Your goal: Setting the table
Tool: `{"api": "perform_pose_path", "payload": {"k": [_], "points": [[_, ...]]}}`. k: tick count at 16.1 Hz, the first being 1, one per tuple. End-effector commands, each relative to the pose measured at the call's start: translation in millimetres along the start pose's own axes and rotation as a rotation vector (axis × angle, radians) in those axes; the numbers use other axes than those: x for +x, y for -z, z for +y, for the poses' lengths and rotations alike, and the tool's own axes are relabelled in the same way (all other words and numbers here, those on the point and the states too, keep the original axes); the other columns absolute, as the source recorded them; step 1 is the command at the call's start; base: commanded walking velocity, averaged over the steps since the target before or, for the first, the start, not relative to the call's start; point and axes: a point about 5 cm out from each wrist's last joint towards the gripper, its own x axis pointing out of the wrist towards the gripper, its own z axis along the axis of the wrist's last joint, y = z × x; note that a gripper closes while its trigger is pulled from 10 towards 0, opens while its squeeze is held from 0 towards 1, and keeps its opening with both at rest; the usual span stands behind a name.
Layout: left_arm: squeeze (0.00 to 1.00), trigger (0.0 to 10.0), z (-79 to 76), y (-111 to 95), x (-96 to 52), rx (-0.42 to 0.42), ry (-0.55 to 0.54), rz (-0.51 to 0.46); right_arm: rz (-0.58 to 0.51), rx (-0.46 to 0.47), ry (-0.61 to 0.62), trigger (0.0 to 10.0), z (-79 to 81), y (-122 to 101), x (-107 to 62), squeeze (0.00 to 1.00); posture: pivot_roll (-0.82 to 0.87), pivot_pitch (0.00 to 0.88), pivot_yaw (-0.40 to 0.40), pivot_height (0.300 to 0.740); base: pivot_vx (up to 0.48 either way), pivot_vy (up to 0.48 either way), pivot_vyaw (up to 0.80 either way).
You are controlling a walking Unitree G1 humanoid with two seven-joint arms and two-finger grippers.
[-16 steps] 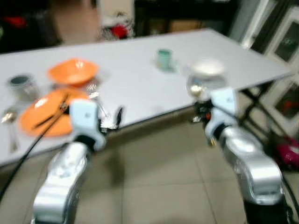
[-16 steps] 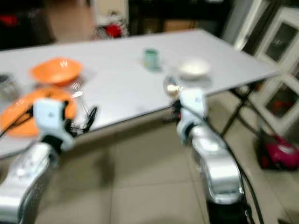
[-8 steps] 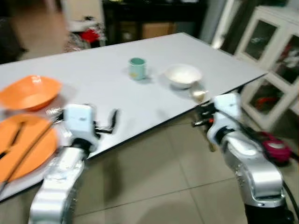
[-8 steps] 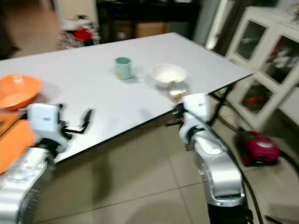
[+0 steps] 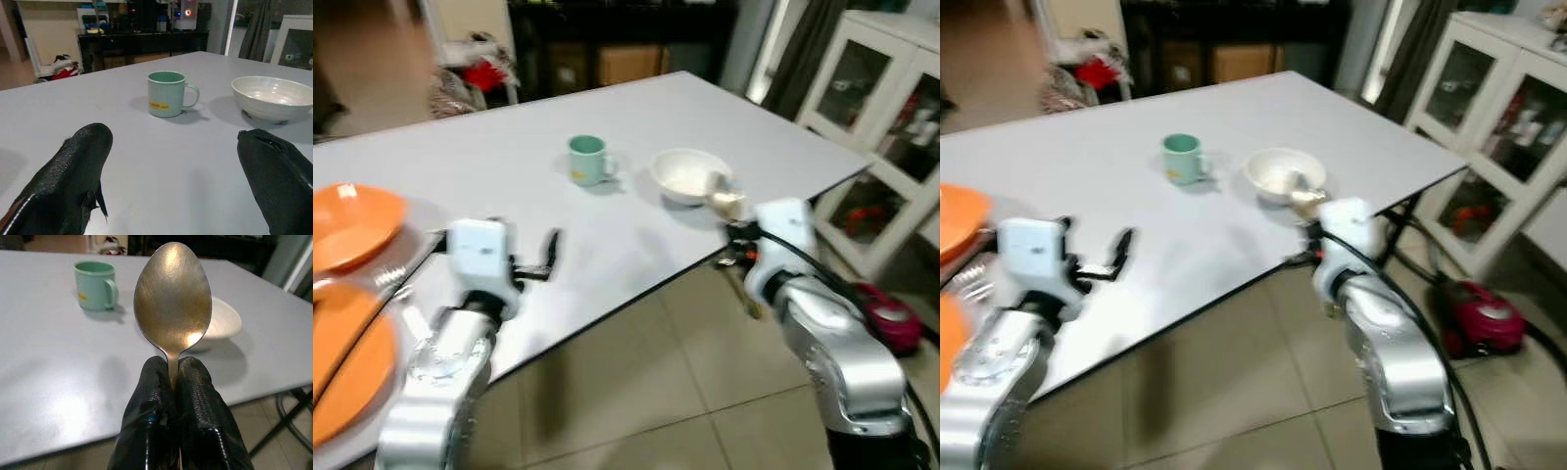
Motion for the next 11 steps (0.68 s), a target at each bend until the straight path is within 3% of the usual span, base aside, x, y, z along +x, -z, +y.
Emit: {"api": "perform_pose_path", "payload": {"k": [1,3,5,7,8,11], "points": [[0.0,10.0,-8.8,-2,1.8,-0.009,0.03,-0.013,-0.007,-0.012,0.025,10.0,-10.2,-1,-3.0,0.0,-0.1,0.0,-0.039,0.74,0.379,0.0,0.0],[0.0,10.0,-8.9,-2,1.6,-0.007,0.03,-0.01,0.0,-0.013,-0.018,10.0,-4.5,-1,-3.2,0.0,-0.1,0.0,-0.039,0.74,0.379,0.0,0.0],[0.0,10.0,-8.8,-1,1.2,-0.007,0.03,-0.008,0.001,-0.085,-0.045,10.0,-1.3,-1,-3.7,0.0,-0.1,0.0,-0.039,0.74,0.382,0.0,0.0],[0.0,10.0,-8.8,0,-0.4,-0.004,0.03,-0.004,0.019,-0.13,-0.081,10.0,2.9,1,-4.2,0.0,-0.1,0.0,-0.042,0.74,0.382,0.0,0.8],[0.0,10.0,-8.8,0,-1.3,-0.001,0.03,-0.002,0.01,-0.137,-0.103,10.0,4.8,0,-4.1,0.0,-0.1,0.0,-0.044,0.74,0.382,0.0,0.8],[0.0,10.0,-8.6,1,-2.7,0.01,0.032,0.002,0.035,-0.097,-0.132,10.0,5.4,3,-4.0,0.0,-0.1,0.0,-0.045,0.74,0.358,0.0,0.0]]}}
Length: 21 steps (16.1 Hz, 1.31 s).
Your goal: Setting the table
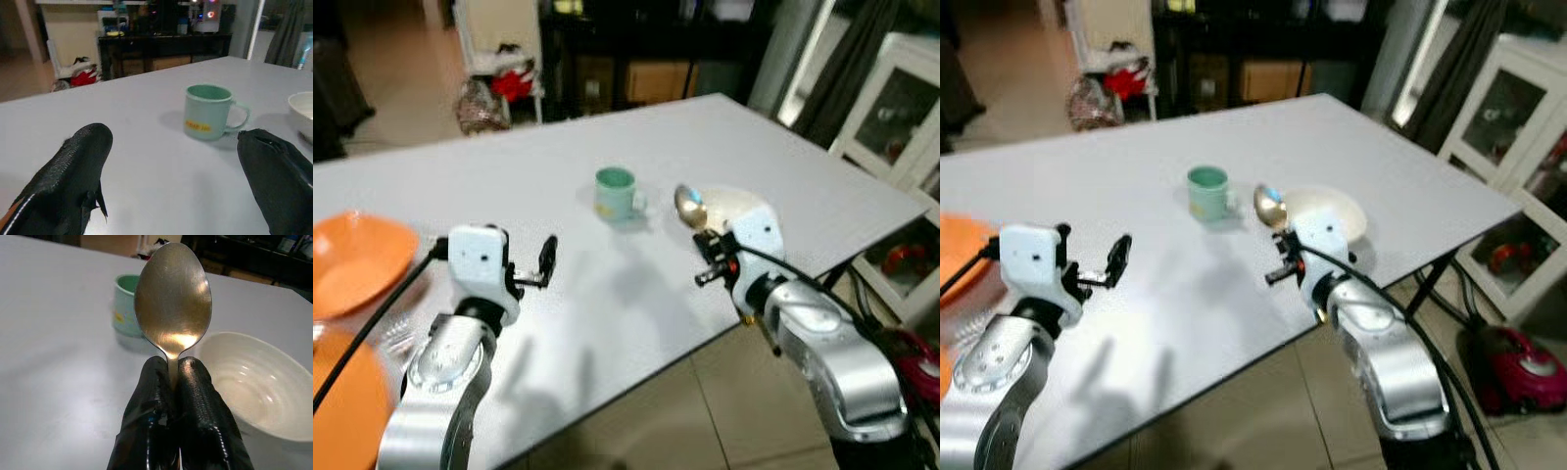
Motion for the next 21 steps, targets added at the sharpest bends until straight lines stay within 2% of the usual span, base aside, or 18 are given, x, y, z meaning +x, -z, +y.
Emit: {"api": "perform_pose_path", "payload": {"k": [1,2,3,6,9,10,13,16,21], "points": [[0.0,10.0,-6.8,-2,0.0,0.013,0.031,-0.006,0.026,-0.005,-0.007,10.0,-5.1,2,-1.8,0.0,-0.1,0.0,-0.045,0.74,0.289,0.0,0.0],[0.0,10.0,-7.5,-1,-0.3,0.016,0.042,-0.001,0.092,-0.048,-0.05,10.0,-2.2,9,-1.0,0.0,-0.1,0.0,-0.045,0.74,0.0,0.0,0.0],[0.0,10.0,-7.1,0,-0.4,0.02,0.044,0.006,0.138,-0.052,-0.055,10.0,-2.6,14,-0.9,0.0,-0.1,0.0,-0.042,0.74,0.0,0.0,0.0],[0.0,10.0,-10.3,-3,-1.0,0.036,0.127,-0.005,0.213,-0.074,-0.014,10.0,-10.9,24,1.0,0.0,-0.1,0.0,-0.04,0.74,0.0,0.0,0.0],[0.0,10.0,-20.4,-1,-3.4,0.05,0.269,0.023,0.29,-0.083,0.023,10.0,-17.4,32,5.8,0.0,-0.11,0.0,-0.022,0.74,0.0,0.0,0.0],[0.0,10.0,-24.5,2,-5.6,0.074,0.36,0.052,0.341,-0.099,0.02,10.0,-20.6,37,8.6,0.0,-0.11,0.0,-0.017,0.74,0.0,0.0,0.0],[0.0,10.0,-24.8,7,-10.6,0.109,0.541,0.113,0.432,-0.07,-0.028,10.0,-21.5,50,17.0,0.0,-0.11,0.0,-0.004,0.74,0.0,0.0,0.0],[0.0,10.0,-20.9,7,-14.5,0.133,0.666,0.16,0.459,-0.096,-0.016,10.0,-30.7,54,28.7,0.0,-0.11,0.0,0.012,0.74,0.0,0.0,0.0],[0.0,10.0,-17.3,8,-17.9,0.152,0.722,0.187,0.475,-0.126,-0.059,10.0,-41.1,59,36.4,0.0,-0.11,0.0,0.014,0.74,0.0,0.0,0.0]]}}
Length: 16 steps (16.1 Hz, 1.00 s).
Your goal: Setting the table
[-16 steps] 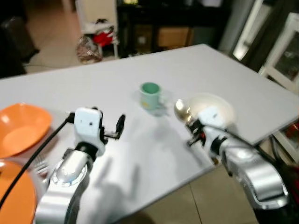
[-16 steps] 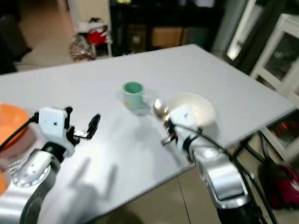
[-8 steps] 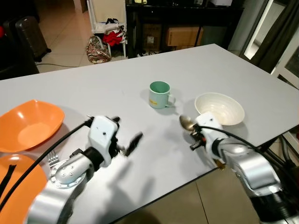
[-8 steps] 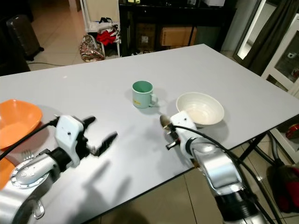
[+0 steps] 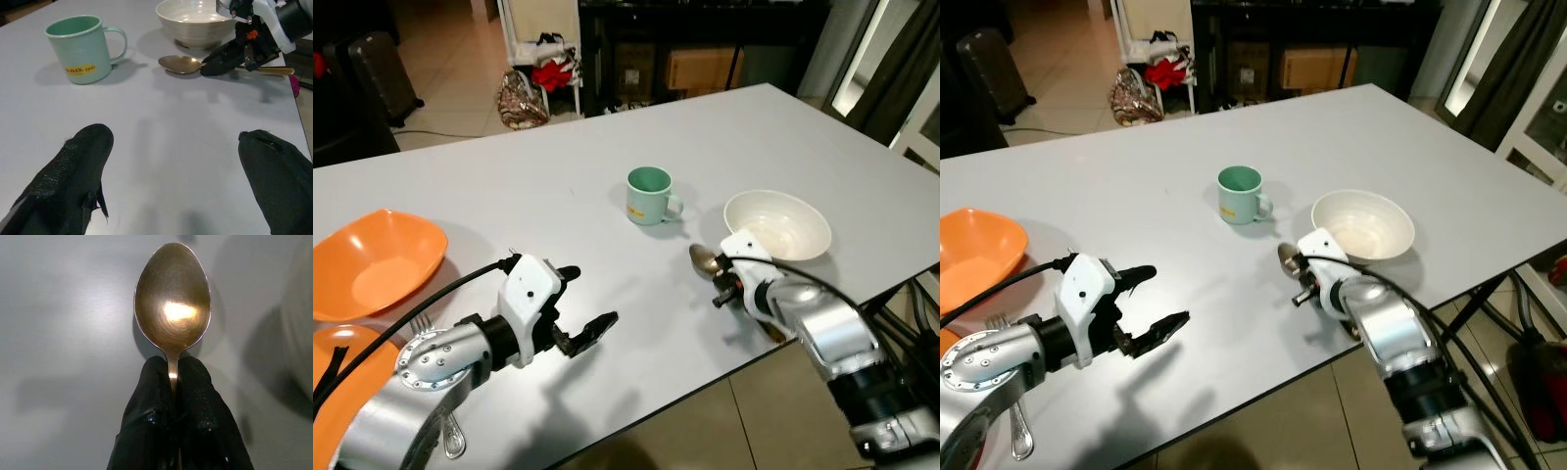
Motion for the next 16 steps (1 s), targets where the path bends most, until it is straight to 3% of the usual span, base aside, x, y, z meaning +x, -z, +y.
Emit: {"api": "perform_pose_path", "payload": {"k": [1,6,16], "points": [[0.0,10.0,-2.6,-2,-1.2,0.005,0.024,-0.002,0.008,-0.019,-0.002,10.0,-3.6,1,2.6,0.0,-0.11,0.0,0.014,0.74,0.0,0.0,0.0],[0.0,10.0,-4.9,-3,-1.6,0.001,0.047,-0.005,-0.009,-0.008,0.016,10.0,-14.1,-2,14.4,0.0,-0.1,0.0,0.012,0.74,0.0,0.0,0.0],[0.0,10.0,-3.4,-4,-2.4,0.01,0.055,0.0,-0.048,0.018,-0.033,10.0,-5.6,-15,34.6,0.0,-0.09,0.0,0.013,0.74,0.0,0.0,0.0]]}}
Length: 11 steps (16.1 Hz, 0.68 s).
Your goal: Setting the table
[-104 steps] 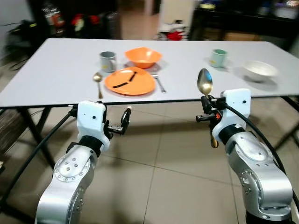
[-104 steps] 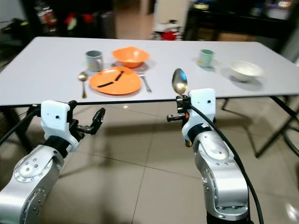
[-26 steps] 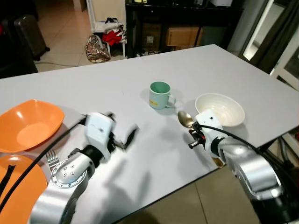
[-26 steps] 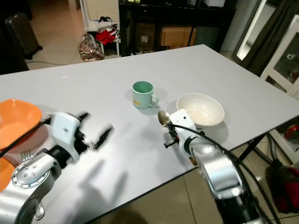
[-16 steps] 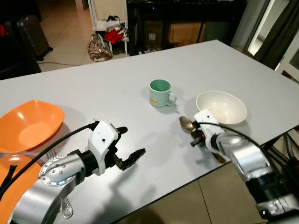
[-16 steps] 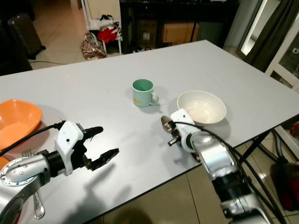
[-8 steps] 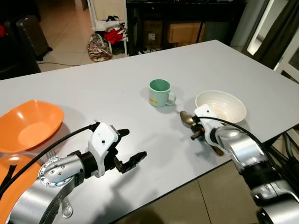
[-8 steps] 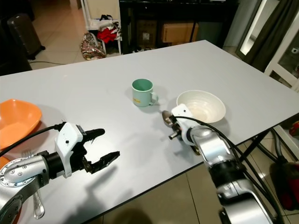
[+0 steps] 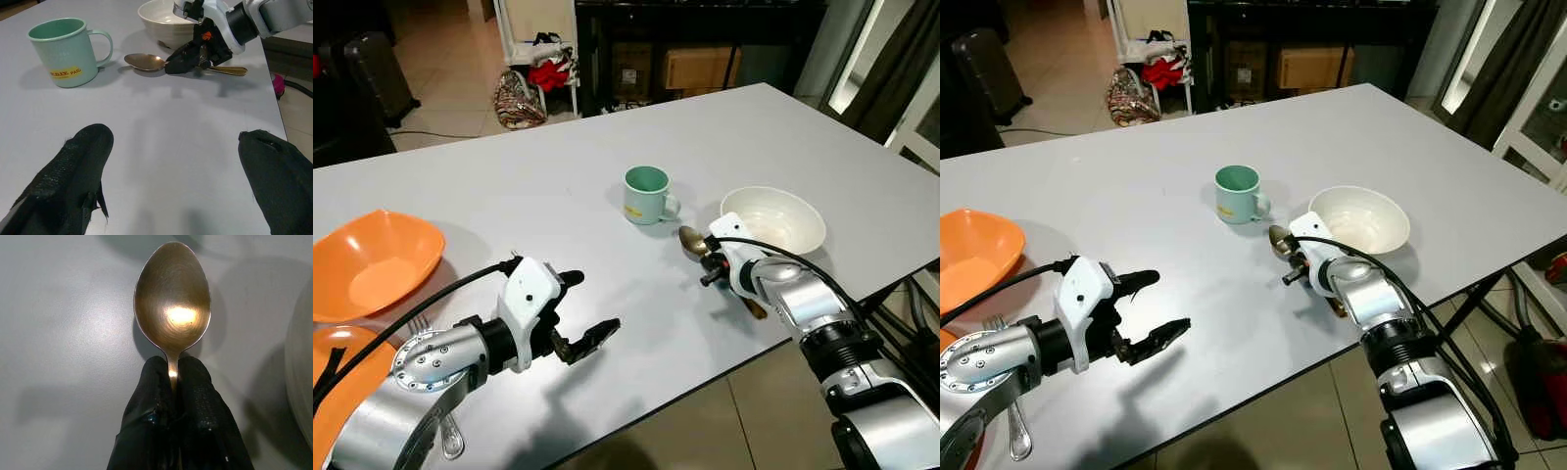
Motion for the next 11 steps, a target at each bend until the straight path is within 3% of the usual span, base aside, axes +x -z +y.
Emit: {"api": "perform_pose_path", "payload": {"k": [1,2,3,4,6,11], "points": [[0.0,10.0,-1.1,-2.3,-0.5,0.011,0.013,0.003,0.02,0.009,-0.014,10.0,1.3,2.6,2.0,0.0,-0.09,0.0,0.011,0.74,0.0,0.0,0.0],[0.0,10.0,-1.0,-2.2,-0.2,0.011,0.012,0.002,0.025,0.019,-0.022,10.0,1.7,4.3,1.8,0.0,-0.09,0.0,0.012,0.74,0.0,0.0,0.0],[0.0,10.0,-1.1,-2.3,0.2,0.011,0.013,0.001,0.027,0.024,-0.025,10.0,1.7,4.9,1.9,0.49,-0.09,0.0,0.012,0.74,0.0,0.0,0.0],[0.0,10.0,-1.3,-2.4,0.8,0.011,0.015,0.0,0.027,0.028,-0.025,10.0,1.5,5.5,2.1,0.72,-0.09,0.0,0.013,0.74,0.0,0.0,0.0],[0.0,10.0,-1.3,-2.7,2.0,0.011,0.016,-0.001,0.024,0.029,-0.024,10.0,1.1,5.8,2.6,0.83,-0.1,0.0,0.013,0.74,0.0,0.0,0.0],[0.0,10.0,-0.4,-2.9,4.3,0.012,0.009,-0.001,-0.031,0.001,-0.03,10.0,0.3,-2.5,-0.2,0.81,-0.09,0.0,0.014,0.74,0.0,0.0,0.0]]}}
